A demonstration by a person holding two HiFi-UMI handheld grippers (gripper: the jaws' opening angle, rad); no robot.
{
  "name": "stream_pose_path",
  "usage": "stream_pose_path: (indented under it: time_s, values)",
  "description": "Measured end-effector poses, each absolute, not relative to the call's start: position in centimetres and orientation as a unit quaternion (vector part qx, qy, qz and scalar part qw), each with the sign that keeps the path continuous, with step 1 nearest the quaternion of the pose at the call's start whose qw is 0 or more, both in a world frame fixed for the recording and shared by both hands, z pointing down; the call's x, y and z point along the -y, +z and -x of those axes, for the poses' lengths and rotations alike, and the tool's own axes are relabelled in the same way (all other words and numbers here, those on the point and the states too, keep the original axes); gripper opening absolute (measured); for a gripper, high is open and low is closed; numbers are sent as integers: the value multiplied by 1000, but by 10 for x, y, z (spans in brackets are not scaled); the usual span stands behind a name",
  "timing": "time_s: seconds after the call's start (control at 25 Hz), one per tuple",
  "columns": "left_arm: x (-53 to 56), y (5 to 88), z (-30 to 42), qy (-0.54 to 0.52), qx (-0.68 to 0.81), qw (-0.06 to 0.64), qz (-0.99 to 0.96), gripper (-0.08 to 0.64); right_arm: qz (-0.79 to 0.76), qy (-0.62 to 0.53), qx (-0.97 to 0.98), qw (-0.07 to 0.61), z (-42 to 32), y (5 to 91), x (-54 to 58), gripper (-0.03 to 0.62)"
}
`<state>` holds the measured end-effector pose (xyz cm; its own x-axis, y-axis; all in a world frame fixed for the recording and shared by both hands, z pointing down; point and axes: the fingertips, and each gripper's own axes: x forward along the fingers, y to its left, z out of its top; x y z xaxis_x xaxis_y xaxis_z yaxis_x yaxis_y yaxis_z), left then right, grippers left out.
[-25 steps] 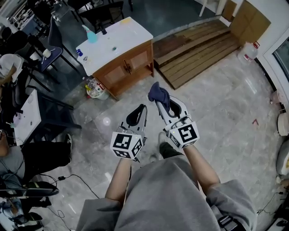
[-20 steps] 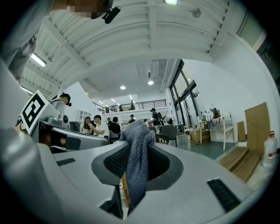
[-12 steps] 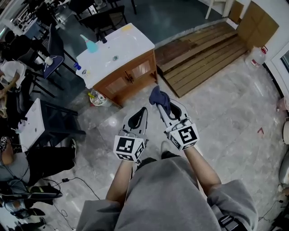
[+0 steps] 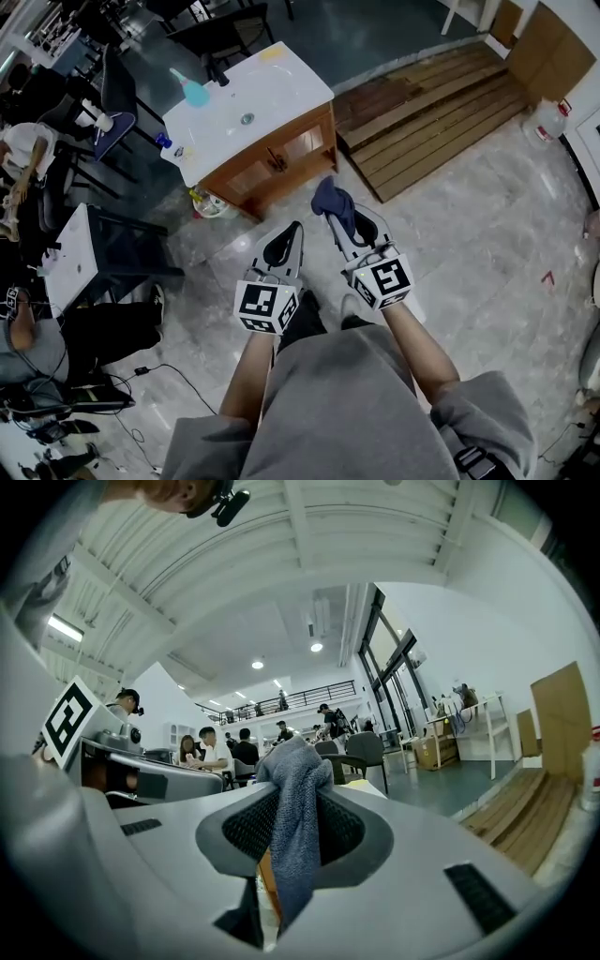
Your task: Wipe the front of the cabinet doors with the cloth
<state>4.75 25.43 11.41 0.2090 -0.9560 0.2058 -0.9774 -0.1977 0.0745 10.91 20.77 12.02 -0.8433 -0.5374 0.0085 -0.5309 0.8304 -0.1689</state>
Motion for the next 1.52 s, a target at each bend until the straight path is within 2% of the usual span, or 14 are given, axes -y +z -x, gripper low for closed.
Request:
stream_pose_path:
  time_s: [0.44, 0.96, 1.52]
  values:
    - [-195, 136, 15, 60, 590, 105, -798, 8, 328, -91, -940, 1, -56, 144, -159, 83]
    - [-132, 182, 95, 72, 527, 151, -833, 8, 407, -115, -906, -29, 12, 185, -100, 83]
    - [-61, 254, 125, 104, 499, 180, -841, 8, 450, -137, -881, -39, 25, 260, -24, 83]
